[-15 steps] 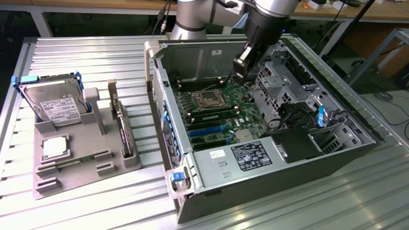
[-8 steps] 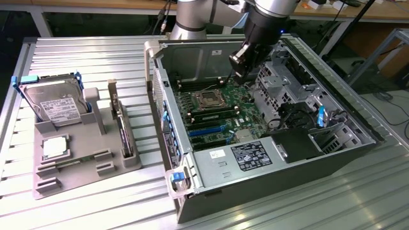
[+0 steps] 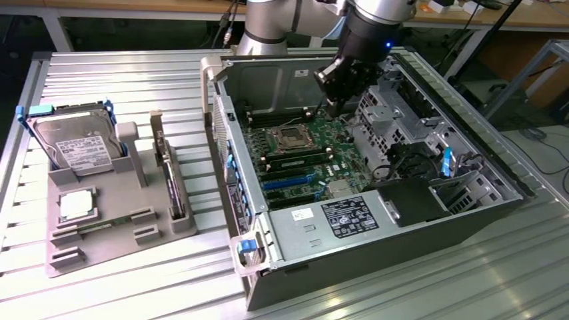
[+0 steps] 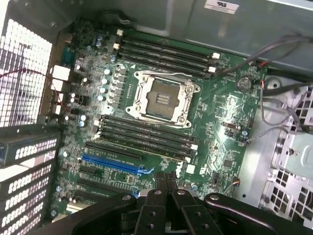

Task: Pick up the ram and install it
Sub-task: 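Press down the ram until it locks into place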

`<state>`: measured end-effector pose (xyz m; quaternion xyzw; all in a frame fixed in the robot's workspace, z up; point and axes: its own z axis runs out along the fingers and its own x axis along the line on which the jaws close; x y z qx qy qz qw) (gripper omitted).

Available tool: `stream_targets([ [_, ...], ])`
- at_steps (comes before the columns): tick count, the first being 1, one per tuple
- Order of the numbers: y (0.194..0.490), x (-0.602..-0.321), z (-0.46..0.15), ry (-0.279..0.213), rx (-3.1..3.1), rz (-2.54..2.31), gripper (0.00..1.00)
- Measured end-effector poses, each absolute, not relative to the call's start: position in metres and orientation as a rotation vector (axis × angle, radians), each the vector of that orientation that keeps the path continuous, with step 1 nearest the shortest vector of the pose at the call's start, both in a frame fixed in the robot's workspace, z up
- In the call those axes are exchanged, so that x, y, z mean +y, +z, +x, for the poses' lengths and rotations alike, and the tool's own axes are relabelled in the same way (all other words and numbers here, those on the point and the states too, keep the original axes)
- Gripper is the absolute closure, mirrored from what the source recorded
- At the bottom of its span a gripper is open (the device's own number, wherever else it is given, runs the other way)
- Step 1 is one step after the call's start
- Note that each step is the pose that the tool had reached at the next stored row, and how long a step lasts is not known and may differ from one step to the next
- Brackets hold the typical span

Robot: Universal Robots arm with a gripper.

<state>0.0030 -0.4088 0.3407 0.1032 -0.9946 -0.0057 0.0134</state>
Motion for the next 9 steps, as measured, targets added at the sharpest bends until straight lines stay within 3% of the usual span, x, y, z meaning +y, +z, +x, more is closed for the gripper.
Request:
stream_targets([
  [9, 0.3407, -0.4088, 0.0030, -0.021, -3.116, 0.033, 0.89],
])
